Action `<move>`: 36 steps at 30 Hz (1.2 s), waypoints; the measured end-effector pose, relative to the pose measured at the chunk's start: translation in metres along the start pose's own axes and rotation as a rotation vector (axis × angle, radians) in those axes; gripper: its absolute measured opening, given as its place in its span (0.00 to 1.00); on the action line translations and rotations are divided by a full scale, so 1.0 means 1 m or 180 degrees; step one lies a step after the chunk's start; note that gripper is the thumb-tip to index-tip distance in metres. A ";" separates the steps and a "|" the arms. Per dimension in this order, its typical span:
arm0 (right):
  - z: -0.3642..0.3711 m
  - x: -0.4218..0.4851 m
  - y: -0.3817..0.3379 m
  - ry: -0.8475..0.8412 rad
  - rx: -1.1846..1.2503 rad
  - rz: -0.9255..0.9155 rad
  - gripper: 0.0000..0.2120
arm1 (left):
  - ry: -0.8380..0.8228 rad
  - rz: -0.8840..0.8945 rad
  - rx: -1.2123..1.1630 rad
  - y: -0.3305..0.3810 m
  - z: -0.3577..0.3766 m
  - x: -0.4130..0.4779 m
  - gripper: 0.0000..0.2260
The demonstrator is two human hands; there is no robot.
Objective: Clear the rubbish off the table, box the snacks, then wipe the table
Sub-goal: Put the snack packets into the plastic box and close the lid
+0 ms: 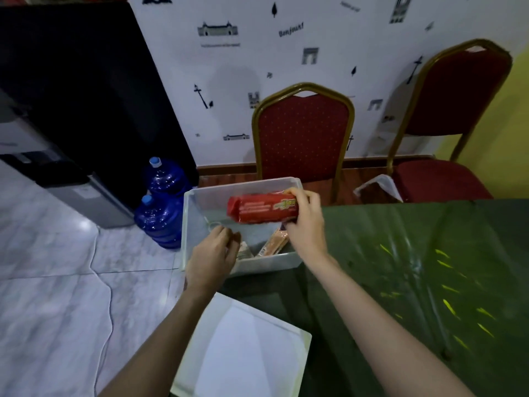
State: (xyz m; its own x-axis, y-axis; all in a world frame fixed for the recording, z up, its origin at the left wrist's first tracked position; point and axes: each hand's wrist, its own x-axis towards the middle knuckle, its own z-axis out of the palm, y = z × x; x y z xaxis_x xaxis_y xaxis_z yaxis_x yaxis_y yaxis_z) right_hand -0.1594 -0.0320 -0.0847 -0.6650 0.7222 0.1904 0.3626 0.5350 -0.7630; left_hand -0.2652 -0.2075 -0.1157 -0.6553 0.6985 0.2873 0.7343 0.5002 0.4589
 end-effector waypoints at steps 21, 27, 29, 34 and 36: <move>-0.009 -0.242 0.047 -0.2261 -0.1789 0.1585 0.16 | -0.0372 -0.2003 0.0034 -0.061 -0.014 -0.196 0.14; -0.001 -0.250 0.043 -0.2113 -0.1644 0.1568 0.11 | -0.0646 -0.1862 -0.0194 -0.056 -0.019 -0.220 0.09; -0.011 -0.255 0.045 -0.1916 -0.1459 0.1524 0.09 | -0.0613 -0.1783 -0.0287 -0.052 -0.027 -0.229 0.10; -0.038 -0.252 0.043 -0.1010 -0.0625 0.1301 0.07 | 0.0032 -0.1155 -0.0558 -0.037 -0.051 -0.243 0.16; -0.043 -0.232 0.033 -0.0585 -0.0426 0.0947 0.07 | 0.0385 -0.1178 -0.0658 -0.034 -0.056 -0.227 0.10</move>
State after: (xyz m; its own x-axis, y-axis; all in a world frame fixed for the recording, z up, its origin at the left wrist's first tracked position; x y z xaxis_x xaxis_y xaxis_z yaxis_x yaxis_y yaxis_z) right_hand 0.0350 -0.1629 -0.1270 -0.6193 0.7705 -0.1509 0.6317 0.3749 -0.6785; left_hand -0.1510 -0.4119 -0.1491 -0.8926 0.4205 0.1628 0.4036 0.5840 0.7044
